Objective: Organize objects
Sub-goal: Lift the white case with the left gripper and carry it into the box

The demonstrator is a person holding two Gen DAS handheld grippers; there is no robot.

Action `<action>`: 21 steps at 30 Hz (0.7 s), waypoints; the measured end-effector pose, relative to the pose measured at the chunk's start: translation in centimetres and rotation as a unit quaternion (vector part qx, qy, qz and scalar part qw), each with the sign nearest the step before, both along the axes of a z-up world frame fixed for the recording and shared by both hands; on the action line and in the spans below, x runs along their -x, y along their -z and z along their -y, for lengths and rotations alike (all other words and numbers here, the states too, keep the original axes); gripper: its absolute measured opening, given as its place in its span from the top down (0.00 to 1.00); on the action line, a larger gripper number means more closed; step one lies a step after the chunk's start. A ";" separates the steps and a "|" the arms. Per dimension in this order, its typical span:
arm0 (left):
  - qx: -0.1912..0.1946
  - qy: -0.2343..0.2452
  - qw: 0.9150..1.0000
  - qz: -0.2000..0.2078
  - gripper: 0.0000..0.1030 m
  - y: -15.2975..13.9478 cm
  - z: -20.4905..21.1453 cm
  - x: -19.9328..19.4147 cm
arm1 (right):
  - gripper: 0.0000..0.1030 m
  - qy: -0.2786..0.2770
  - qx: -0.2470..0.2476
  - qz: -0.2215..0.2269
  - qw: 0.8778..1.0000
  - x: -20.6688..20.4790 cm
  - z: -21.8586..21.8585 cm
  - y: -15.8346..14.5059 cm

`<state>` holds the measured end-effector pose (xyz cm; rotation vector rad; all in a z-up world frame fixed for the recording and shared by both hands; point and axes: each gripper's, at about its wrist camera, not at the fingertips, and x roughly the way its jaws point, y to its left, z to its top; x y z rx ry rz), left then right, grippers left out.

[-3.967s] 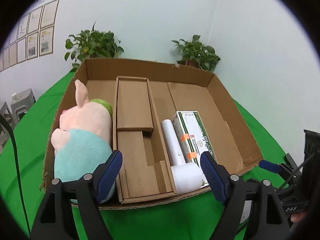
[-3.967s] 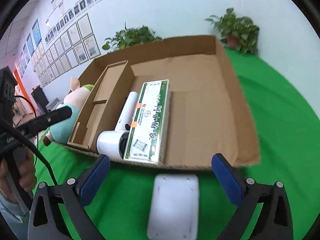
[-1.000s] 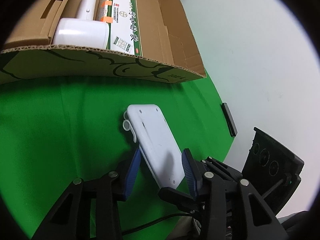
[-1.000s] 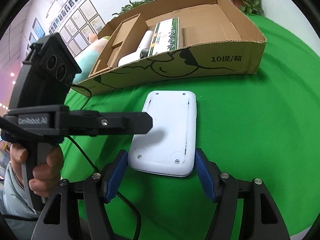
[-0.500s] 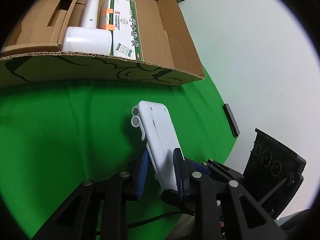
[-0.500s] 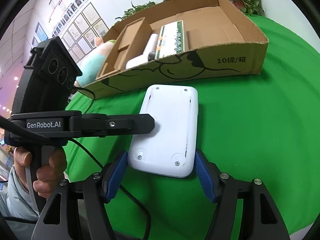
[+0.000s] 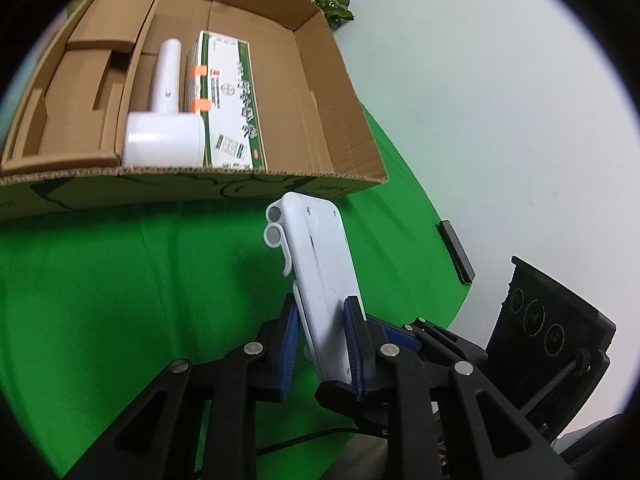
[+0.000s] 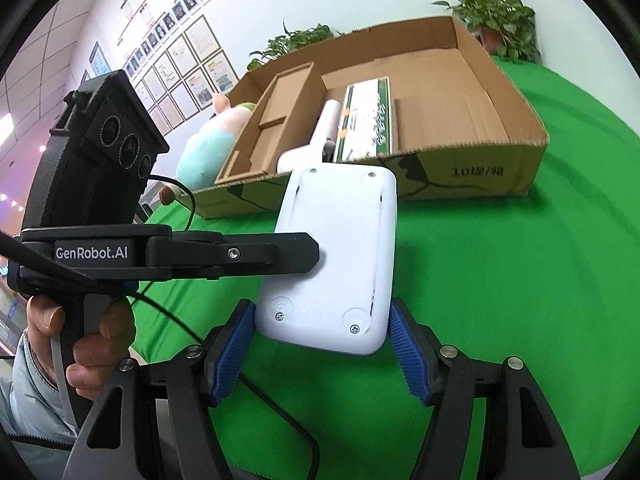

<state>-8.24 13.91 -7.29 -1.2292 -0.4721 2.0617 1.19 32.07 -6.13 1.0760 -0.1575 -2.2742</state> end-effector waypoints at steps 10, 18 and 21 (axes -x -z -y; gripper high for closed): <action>0.010 0.001 0.998 -0.065 0.83 -4.9 0.5 0.8 | 0.38 -0.006 0.028 -0.041 0.999 1.7 -0.3 -3.2; 0.030 0.005 0.994 -0.103 0.83 -7.7 -1.1 3.1 | 0.38 -0.003 0.017 -0.077 0.997 4.4 -0.3 -5.7; 0.032 0.006 0.994 -0.107 0.83 -8.4 -1.5 4.4 | 0.38 -0.001 0.020 -0.083 0.996 5.7 -0.4 -6.3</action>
